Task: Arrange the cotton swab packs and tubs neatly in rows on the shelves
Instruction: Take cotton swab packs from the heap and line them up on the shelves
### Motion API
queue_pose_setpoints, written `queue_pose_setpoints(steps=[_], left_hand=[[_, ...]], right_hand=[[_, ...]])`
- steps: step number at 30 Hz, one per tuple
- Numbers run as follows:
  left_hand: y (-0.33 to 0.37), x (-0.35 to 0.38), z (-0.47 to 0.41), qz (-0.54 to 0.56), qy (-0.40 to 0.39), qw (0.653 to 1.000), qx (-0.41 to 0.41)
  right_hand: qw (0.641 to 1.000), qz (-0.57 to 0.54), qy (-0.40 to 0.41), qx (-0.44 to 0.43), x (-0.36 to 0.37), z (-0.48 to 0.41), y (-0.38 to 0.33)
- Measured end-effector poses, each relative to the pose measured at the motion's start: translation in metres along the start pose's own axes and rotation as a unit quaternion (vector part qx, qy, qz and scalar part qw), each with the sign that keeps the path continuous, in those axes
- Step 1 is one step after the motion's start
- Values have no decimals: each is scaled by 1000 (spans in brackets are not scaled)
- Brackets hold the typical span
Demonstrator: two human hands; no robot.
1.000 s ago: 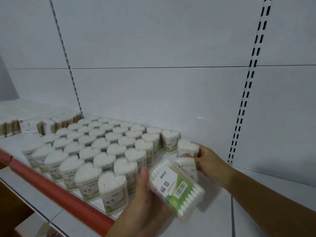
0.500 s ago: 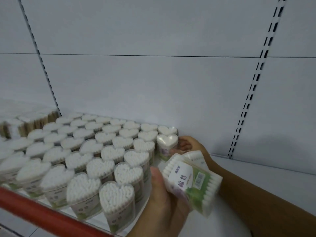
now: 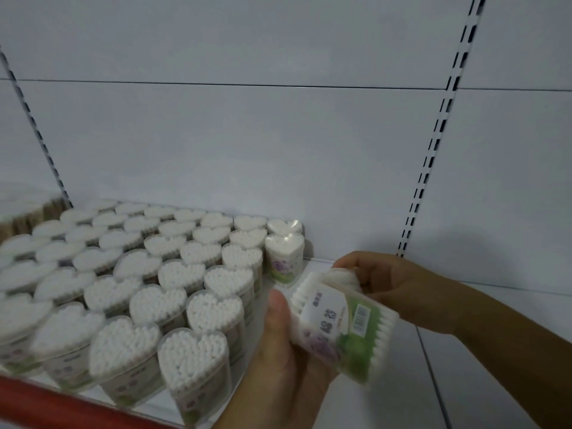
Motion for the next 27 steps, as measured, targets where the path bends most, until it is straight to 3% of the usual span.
queue_pose_setpoints(steps=[2, 6, 7, 9, 12, 15, 18, 21, 24, 27], left_hand=[[-2, 4, 3, 45, -28, 996, -77], [-9, 23, 29, -75, -102, 992, -20], [-4, 24, 35, -148, -61, 987, 16], [19, 23, 43, -304, -8, 951, 50], [66, 16, 48, -404, 44, 911, 64], [116, 31, 43, -470, 23, 871, 137], [143, 55, 29, -531, -31, 834, 149], [140, 66, 7, -624, -28, 774, 106], [113, 68, -13, -752, -26, 656, 63], [79, 59, -31, -826, -45, 560, 37]], right_hand=[[999, -29, -15, -9, -1, -2, 3], [997, -50, -55, -37, -1, -6, 0], [996, -55, -51, -47, -2, -8, -1], [995, -78, -20, -64, -5, -12, -1], [994, -46, 65, -80, -10, -19, 5], [989, 56, 115, -80, -3, -33, 17], [980, 106, 126, -115, 10, -47, 30], [946, 179, 177, -204, 12, -56, 42], [934, 194, 217, -207, 12, -59, 56], [951, 147, 201, -183, 15, -60, 63]])
Point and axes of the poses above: each hand's wrist, its own z-axis away from the middle knuckle, its own x-axis out of the palm, y = z × x, the point moved 2 cm from there along -z, towards the middle knuckle, and after that the axes turned 10 degrees about y, right-handed, at the moved point
